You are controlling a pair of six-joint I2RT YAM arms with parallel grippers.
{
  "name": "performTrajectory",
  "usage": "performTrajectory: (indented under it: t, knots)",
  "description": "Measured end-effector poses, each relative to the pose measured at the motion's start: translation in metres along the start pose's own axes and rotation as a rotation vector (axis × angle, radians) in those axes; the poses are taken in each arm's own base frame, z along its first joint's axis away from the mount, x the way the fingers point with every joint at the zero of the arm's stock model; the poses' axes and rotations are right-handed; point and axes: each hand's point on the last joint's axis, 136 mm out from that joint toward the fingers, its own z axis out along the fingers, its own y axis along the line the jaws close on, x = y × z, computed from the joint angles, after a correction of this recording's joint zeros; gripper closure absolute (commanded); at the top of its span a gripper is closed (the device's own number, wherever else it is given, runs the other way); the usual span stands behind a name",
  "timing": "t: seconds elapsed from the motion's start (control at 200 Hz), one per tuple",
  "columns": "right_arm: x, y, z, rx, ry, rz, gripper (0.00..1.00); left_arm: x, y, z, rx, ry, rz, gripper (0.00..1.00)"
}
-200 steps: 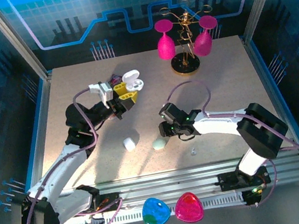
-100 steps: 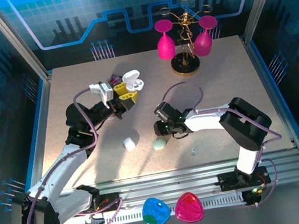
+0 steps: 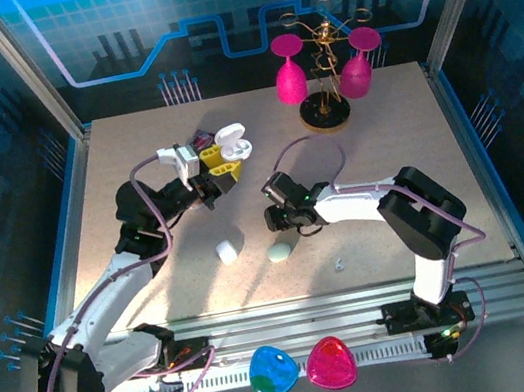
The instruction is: Insert wireless bluetooth earbuds into charging case
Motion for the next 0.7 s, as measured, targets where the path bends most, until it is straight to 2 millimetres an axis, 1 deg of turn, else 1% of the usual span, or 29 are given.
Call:
performTrajectory:
  t: [0.065,0.165,0.235,0.365,0.465,0.57,0.7]
  knots:
    - [-0.001,-0.003,-0.001,0.02,-0.004,-0.023,0.55,0.002,0.001,0.0,-0.007,0.003,-0.001,0.78]
    - [-0.001,-0.008,-0.004,0.067,0.001,-0.059,0.59,0.001,0.002,-0.001,-0.016,0.001,0.0,0.79]
    - [-0.004,-0.009,-0.009,0.113,0.0,-0.091,0.6,0.001,0.003,-0.001,-0.021,-0.002,0.001,0.78]
    - [-0.015,0.004,-0.025,0.174,-0.037,-0.147,0.63,0.0,0.005,-0.002,-0.037,-0.005,0.002,0.79]
    - [-0.018,0.016,-0.032,0.197,-0.056,-0.181,0.65,-0.001,0.006,-0.004,-0.053,-0.006,0.001,0.79]
    - [-0.013,0.021,-0.028,0.227,-0.041,-0.208,0.67,-0.003,0.007,-0.006,-0.065,-0.006,0.003,0.79]
    - [-0.003,0.019,-0.017,0.273,-0.001,-0.237,0.69,-0.004,0.008,-0.007,-0.076,-0.008,0.004,0.79]
